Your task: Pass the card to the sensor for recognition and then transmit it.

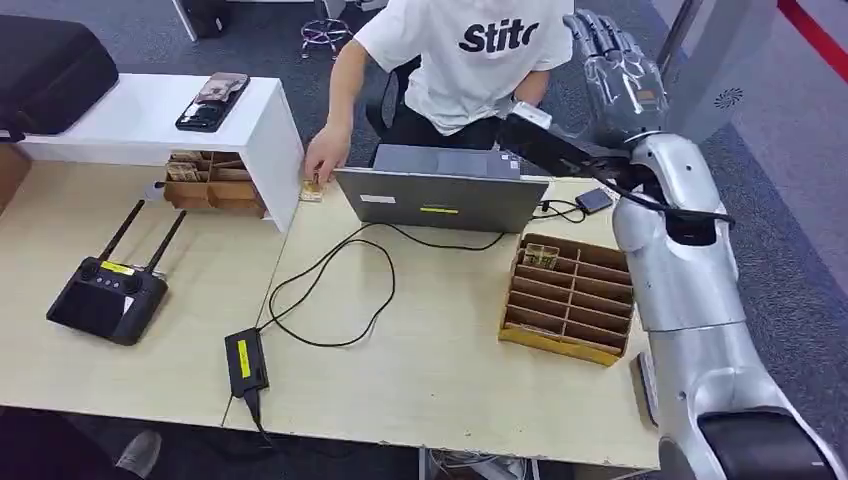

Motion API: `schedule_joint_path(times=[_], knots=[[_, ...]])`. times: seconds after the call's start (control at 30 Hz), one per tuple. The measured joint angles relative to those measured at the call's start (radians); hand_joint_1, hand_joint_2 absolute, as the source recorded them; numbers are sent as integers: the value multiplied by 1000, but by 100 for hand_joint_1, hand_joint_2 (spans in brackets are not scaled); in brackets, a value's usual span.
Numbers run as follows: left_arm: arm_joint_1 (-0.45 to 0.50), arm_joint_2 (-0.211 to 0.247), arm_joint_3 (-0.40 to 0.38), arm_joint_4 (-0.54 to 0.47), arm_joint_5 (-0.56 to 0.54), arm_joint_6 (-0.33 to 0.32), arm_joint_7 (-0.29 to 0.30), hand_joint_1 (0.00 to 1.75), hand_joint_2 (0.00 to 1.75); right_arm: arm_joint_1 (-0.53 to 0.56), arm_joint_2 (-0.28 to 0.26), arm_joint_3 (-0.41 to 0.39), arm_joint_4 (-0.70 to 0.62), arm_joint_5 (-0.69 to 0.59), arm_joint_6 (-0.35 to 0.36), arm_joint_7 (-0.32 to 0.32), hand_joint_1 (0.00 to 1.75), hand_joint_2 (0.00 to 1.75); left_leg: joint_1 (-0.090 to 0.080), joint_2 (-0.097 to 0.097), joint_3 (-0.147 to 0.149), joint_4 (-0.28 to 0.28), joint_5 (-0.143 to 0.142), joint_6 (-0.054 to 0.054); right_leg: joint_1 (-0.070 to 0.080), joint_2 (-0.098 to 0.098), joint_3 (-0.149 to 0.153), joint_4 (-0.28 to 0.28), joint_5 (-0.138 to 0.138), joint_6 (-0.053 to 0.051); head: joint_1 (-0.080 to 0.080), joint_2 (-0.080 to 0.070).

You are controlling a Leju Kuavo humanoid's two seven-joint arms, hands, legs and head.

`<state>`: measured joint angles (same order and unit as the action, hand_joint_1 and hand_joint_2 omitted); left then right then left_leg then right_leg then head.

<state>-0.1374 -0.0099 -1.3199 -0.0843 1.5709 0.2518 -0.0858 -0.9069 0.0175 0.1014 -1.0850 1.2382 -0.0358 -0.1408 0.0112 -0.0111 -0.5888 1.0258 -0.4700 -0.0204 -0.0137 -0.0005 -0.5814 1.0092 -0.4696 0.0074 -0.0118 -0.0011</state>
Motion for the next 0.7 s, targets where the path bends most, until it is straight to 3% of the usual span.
schedule_joint_path(times=[0.27, 0.57, 0.7], knots=[[2, -1, 8, 0, 0, 2, 0, 0, 175, 107, -55, -57, -233, -112, 4, -50, 0, 175, 0, 0, 0, 0, 0, 0, 0, 0, 0, 0, 0, 0, 0, 0], [10, -10, 39, 0, 0, 18, 8, 0, 175, 447, -48, -90, -652, -169, -101, -88, 0, 175, 0, 0, 0, -1, -3, 0, 0, 0, 0, 0, -2, 0, 0, 0], [10, -11, 46, 0, 0, 18, 8, 0, 175, 501, -46, -100, -740, -167, -100, -86, 0, 175, 0, 0, 0, -1, -3, 0, 0, -1, 0, 0, -2, 0, 0, 0]])
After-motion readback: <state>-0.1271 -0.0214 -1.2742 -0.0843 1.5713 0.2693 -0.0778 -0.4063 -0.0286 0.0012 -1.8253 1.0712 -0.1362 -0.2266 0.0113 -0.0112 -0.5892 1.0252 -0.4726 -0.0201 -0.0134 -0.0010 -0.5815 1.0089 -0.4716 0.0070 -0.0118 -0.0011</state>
